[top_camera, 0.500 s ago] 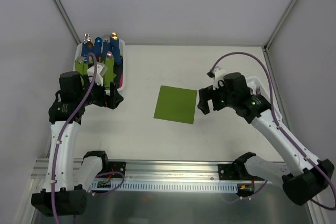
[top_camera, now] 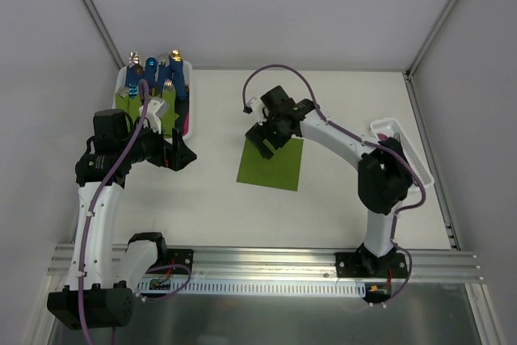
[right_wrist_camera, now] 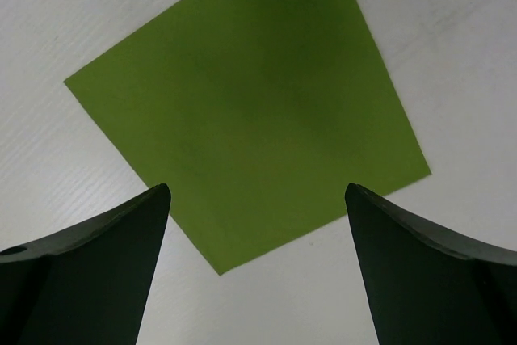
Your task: Place the utensils on the paper napkin and roll it up
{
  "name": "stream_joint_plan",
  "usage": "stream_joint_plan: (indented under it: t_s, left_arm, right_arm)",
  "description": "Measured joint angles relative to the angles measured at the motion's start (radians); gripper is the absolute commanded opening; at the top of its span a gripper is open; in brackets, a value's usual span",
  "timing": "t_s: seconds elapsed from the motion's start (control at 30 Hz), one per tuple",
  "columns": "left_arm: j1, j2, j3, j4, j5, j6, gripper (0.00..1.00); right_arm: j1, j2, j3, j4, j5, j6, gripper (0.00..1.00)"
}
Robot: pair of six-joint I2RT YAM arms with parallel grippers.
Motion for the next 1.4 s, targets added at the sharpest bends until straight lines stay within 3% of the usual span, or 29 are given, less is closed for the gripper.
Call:
stream_joint_plan:
  t_s: [0.2, 0.43, 0.67, 1.0, 1.4]
  left_arm:
    - [0.0, 0.022, 0.03, -0.022, 0.016, 0.0, 0.99]
    - [0.0, 0.039, 0.039, -0.029, 0.012, -0.004, 0.99]
    - [0.0, 0.051, 0.052, -0.03, -0.014, -0.018, 0.99]
    - [0.001, 0.077, 0.055, -0.031, -0.046, -0.026, 0.99]
    - [0.001, 0.077, 0.062, -0.032, -0.063, -0.029, 0.99]
  right_arm:
    - [0.011, 0.199, 0.072, -0.003, -0.032, -0.013, 0.92]
    - [0.013, 0.288, 0.068, 0.023, -0.028, 0.011, 0.9]
    - [0.018, 0.281, 0.038, 0.09, 0.018, 0.106, 0.9]
    - [0.04, 0.222, -0.086, 0.258, 0.16, 0.373, 0.9]
    - [0.051, 0.167, -0.182, 0.3, 0.322, 0.636, 0.89]
